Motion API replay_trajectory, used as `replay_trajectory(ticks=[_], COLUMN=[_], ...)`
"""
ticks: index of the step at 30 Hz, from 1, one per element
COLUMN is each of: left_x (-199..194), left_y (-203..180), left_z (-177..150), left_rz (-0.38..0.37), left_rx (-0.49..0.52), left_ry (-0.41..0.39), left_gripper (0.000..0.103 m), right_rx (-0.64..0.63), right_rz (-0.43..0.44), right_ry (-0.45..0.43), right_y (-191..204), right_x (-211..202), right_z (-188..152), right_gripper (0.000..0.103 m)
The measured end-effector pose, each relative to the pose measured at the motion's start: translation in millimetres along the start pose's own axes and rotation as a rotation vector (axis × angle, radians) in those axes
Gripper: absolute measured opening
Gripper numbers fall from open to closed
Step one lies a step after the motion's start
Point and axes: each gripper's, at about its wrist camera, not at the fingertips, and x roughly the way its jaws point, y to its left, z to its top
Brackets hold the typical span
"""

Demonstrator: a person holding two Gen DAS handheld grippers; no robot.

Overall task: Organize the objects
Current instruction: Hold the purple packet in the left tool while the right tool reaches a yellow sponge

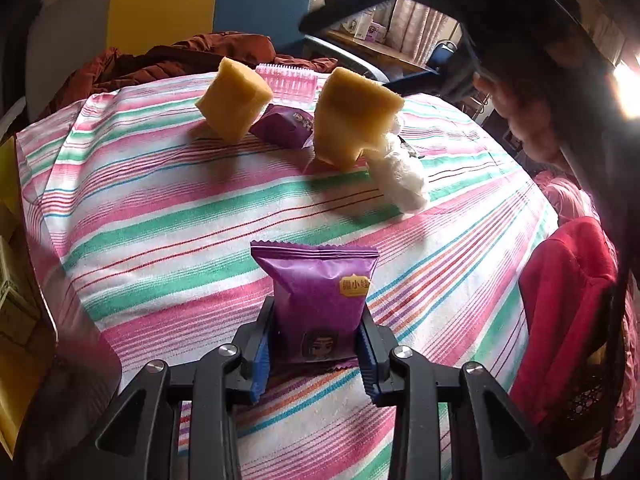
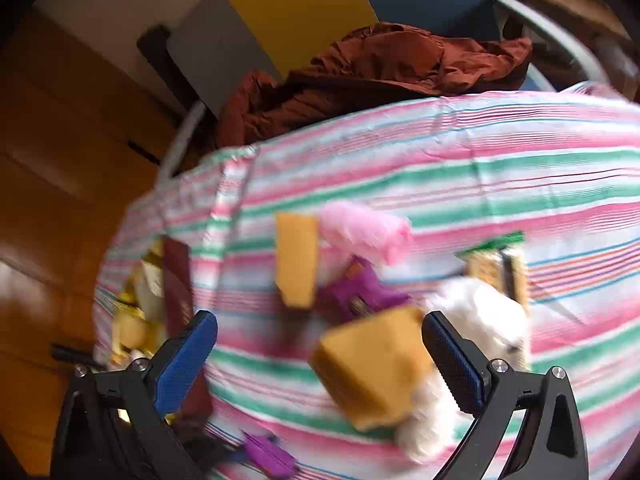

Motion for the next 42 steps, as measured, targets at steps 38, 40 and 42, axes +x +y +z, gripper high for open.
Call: replay_trajectory(ticks=[38,40,42], left_x=[-14.4,-15.0,-15.6], left_y=[-3.2,-2.4,-1.6], left_z=[-16.3,-15.7,-15.3], left_rz=[0.029,0.020,0.015], left_rx=[0.061,0.054,0.047], left_ry=[-0.022,-0.019,-0.016], left_gripper=[0.037,0.038,0.039], right_rx=[-0.014,-0.035,-0.048], right_rz=[-0.048,-0.066,-0.081], right_ry=[0.000,0.004,-0.003], right_y=[40.6,44.3,47.4], right_x=[65.3,73.4,73.4], right_z=[23.5,24.1,22.6], right_gripper=[0.070,0.046,0.031])
